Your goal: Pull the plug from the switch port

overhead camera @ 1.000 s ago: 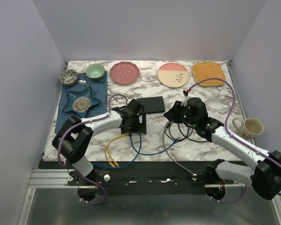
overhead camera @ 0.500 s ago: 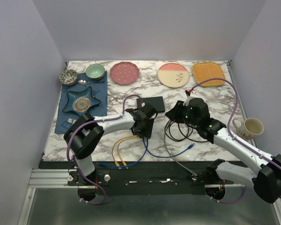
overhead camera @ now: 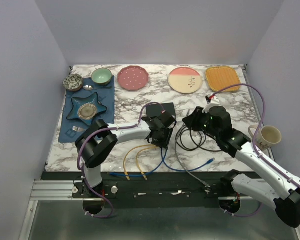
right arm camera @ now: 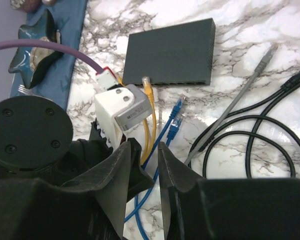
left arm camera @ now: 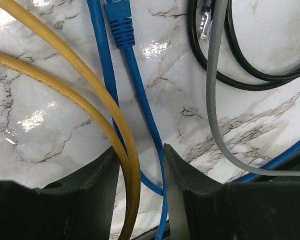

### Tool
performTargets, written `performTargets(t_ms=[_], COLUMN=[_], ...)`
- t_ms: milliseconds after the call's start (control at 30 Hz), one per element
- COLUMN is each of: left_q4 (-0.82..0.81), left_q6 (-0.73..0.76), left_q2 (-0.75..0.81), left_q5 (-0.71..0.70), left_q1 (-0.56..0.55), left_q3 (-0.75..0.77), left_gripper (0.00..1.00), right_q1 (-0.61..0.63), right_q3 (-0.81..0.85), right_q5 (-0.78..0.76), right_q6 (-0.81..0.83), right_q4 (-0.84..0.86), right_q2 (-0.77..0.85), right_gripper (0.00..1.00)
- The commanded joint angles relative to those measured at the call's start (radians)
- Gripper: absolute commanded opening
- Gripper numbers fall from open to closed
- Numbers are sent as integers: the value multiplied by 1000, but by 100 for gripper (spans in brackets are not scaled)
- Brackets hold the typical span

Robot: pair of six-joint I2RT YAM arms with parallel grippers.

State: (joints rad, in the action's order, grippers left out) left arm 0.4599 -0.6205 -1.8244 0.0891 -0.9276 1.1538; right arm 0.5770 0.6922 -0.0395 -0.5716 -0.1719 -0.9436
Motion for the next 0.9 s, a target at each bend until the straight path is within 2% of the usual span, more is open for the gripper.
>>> performTargets(t_ms=[0,133,233,400,567,667,767,800,867], left_q4=[-6,-18,-49,-64,-37,-23,44,52,10], left_q6=[56,76,59,15,11,19,45,57,58], left_q2=[28,43,-2,-192,-356,-420,-441,-425,-338], left_q5=[47,73,131,244,284,297,269,211,154], left_q1=[-13,-13,-13,-20,-54,-59,-59,-57,-40], left_q3=[-2,157,278,484,691,757,816,811,729], left_gripper=[0,0,0,0,0,0,37,55,66], right_q1=[4,4,4,4,3,3,1,3,4], right_q3=[78,134,174,208,211,204,201,204,202], right_q5=[-69,-109,-128,-152,-178,-188,-186,-188,-194], right_q6=[49,73,87,105,116,118,118,119,119], right_q4=[-47,-66,-75,-87,-106,-106,-107,-107,-112], right_q2=[74,135,173,195,198,190,177,175,178], right_gripper=[37,38,38,39,39,40,40,40,40])
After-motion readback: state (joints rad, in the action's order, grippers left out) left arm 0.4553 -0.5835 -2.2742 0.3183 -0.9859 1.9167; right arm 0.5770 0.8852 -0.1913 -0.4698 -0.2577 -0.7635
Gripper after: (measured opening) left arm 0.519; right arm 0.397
